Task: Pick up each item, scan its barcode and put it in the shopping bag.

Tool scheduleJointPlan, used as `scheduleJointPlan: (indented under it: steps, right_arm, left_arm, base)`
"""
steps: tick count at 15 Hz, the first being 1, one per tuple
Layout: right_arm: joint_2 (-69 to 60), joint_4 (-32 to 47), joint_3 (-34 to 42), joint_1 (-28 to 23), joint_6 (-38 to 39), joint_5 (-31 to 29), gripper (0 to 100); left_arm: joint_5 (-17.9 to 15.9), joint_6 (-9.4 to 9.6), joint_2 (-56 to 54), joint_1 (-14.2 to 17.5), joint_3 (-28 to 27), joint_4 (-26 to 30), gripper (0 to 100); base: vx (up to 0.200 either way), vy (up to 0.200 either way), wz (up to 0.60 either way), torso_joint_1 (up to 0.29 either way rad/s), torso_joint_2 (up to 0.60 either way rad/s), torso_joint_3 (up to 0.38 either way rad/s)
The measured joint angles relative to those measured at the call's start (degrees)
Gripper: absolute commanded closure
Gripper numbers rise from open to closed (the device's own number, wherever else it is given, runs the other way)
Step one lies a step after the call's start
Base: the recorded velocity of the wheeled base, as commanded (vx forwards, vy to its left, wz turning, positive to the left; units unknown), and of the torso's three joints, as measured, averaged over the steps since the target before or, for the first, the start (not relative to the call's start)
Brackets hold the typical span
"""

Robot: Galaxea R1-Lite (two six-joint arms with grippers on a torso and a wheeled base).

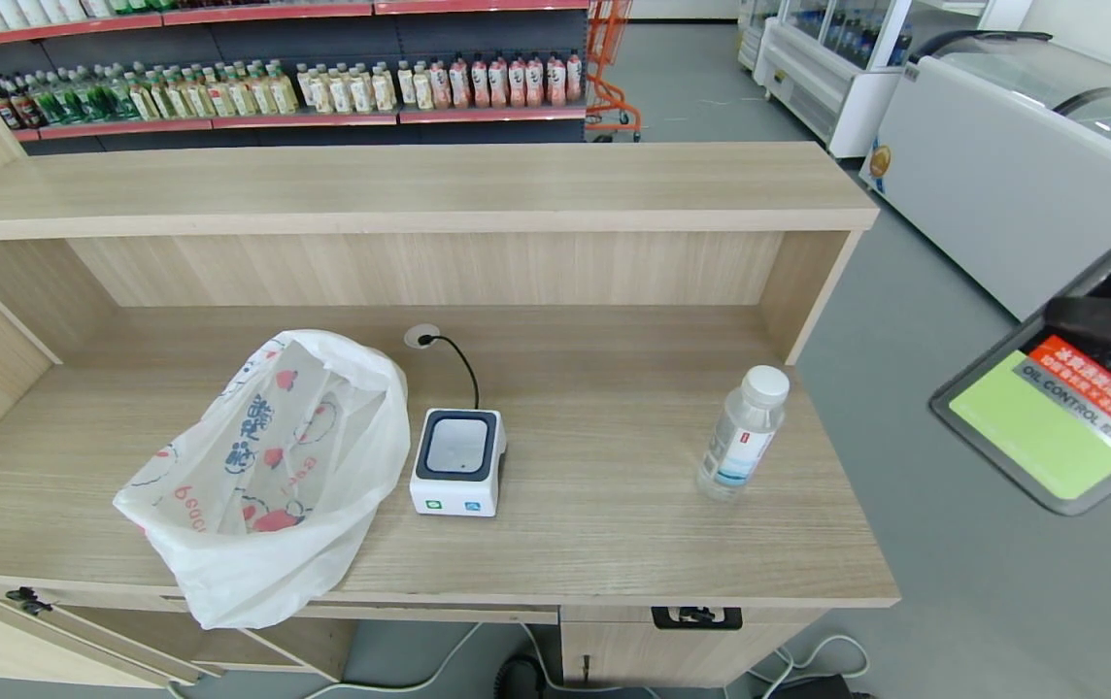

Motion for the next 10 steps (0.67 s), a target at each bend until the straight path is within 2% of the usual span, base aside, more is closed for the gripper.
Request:
scheduleJointPlan:
  steps: [2,10]
  right_arm:
    - [1.7,-0.4,0.3,-0.7,3.8,-0.4,100]
    - [4.1,-2.4,1.4,-1.1,3.9,-0.5,100]
  left_arm:
    - [0.0,-0.02,0.0,0.0,0.0,0.0,0]
    - [0.0,0.00,0.0,0.0,0.0,0.0,0]
  base:
    - [0.000,0.000,0.00,0.000,0.00,0.000]
    - [0.000,0.000,0.00,0.000,0.00,0.000]
